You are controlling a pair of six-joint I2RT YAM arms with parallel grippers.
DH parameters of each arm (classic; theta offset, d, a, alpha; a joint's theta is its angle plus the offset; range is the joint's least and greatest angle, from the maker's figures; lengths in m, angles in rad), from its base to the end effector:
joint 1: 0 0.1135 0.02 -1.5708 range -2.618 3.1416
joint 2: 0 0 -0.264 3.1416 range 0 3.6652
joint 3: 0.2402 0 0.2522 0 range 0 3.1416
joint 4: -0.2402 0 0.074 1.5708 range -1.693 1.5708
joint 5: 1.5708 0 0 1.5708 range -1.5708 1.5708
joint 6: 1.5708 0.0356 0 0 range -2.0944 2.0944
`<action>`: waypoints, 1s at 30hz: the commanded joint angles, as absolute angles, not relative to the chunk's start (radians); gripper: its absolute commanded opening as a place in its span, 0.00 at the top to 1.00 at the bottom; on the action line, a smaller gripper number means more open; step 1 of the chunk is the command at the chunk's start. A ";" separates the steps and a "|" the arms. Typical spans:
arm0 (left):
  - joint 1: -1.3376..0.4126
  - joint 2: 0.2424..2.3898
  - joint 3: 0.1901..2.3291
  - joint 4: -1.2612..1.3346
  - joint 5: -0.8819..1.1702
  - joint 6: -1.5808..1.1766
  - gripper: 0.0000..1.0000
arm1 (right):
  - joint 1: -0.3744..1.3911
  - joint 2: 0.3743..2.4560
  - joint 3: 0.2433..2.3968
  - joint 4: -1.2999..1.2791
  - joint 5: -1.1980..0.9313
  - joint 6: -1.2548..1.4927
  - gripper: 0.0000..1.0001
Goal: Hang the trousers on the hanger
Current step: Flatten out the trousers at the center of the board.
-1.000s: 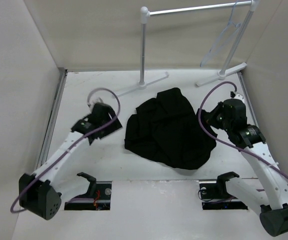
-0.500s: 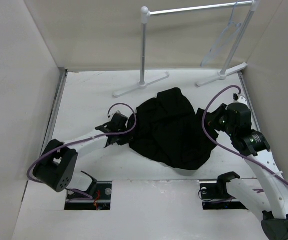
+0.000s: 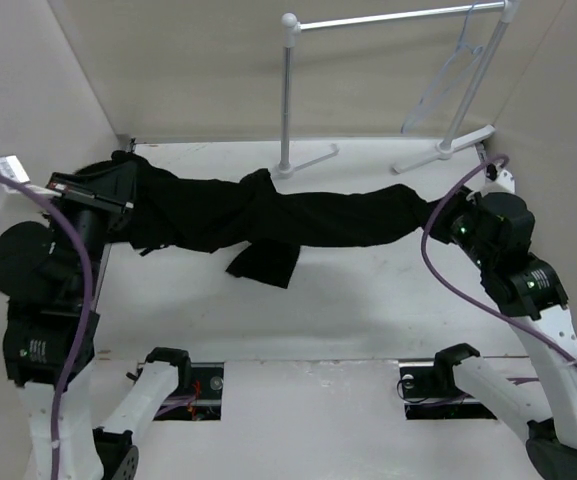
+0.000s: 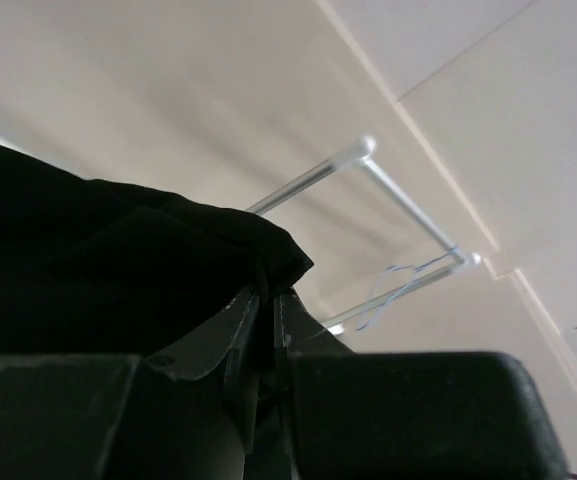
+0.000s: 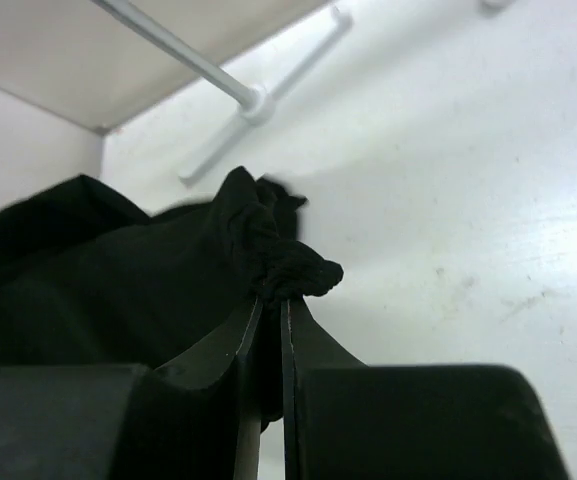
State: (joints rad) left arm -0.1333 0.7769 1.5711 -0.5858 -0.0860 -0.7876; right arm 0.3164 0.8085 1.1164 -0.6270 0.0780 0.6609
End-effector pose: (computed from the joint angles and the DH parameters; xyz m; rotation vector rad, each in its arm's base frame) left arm 0.0675 -0.0060 0.5380 -0.5193 1.2995 -0.7122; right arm 0.1500 0.0462 0.4015 0.3848 1.8940 0.5889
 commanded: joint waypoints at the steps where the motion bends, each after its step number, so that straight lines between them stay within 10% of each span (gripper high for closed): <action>1: -0.145 0.932 1.615 -0.782 -0.074 -0.732 0.92 | 0.298 0.775 1.178 -0.620 0.087 0.652 0.94; 11: -0.110 1.595 1.535 -0.617 -0.069 -0.569 0.92 | 0.133 0.907 1.083 -0.548 0.110 0.678 0.97; 15: -0.183 1.819 1.630 -0.675 -0.083 -0.538 0.66 | 0.009 0.931 0.993 -0.535 0.161 0.707 0.97; 19: -0.231 1.708 1.531 -0.626 -0.140 -0.535 0.34 | -0.070 1.052 0.983 -0.471 0.173 0.755 0.94; 27: -0.108 1.138 0.992 -0.670 -0.137 -0.691 0.32 | -0.003 1.180 1.050 -0.393 0.211 0.749 0.21; 30: -0.076 0.930 0.780 -0.797 -0.098 -0.827 0.35 | 0.082 0.984 0.844 -0.402 0.291 0.761 0.30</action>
State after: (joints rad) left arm -0.0975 1.0504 0.9951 -0.6041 -0.1314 -0.6678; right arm -0.0013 1.1969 0.9970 -0.4503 0.1902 0.7547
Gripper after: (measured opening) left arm 0.661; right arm 0.800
